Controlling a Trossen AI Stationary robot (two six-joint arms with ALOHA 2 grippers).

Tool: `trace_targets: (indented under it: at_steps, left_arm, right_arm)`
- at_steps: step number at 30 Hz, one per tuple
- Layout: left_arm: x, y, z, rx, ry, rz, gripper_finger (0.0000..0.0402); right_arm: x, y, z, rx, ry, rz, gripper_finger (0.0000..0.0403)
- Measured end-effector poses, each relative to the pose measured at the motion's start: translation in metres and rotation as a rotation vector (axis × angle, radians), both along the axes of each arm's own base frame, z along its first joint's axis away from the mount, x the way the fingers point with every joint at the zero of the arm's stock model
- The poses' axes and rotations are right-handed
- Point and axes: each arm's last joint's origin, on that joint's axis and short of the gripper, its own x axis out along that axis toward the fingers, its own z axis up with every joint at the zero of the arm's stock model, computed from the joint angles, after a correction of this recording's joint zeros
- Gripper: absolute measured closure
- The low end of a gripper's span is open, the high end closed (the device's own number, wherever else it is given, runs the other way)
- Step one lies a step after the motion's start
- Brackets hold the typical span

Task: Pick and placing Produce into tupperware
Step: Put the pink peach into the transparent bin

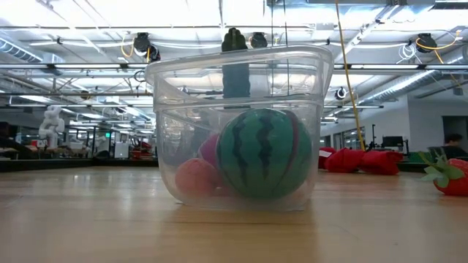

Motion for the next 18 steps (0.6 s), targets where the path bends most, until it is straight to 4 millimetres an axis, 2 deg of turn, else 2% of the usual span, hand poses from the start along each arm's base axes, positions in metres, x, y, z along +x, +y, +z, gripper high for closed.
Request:
trace_targets:
  at_steps: [8,13,18]
  left_arm:
    - [0.000,0.000,-0.001,0.004,-0.011,0.005,0.0043]
    - [0.000,0.001,-0.019,-0.060,-0.046,0.016,0.0043]
    - [-0.003,0.006,-0.029,-0.083,-0.060,0.022,0.0043]
  right_arm:
    - [0.000,0.000,0.000,0.012,0.005,-0.003,0.0206]
    - [0.001,0.000,0.000,0.022,0.012,-0.005,0.0206]
    - [0.004,0.002,-0.003,0.013,0.029,-0.005,0.0206]
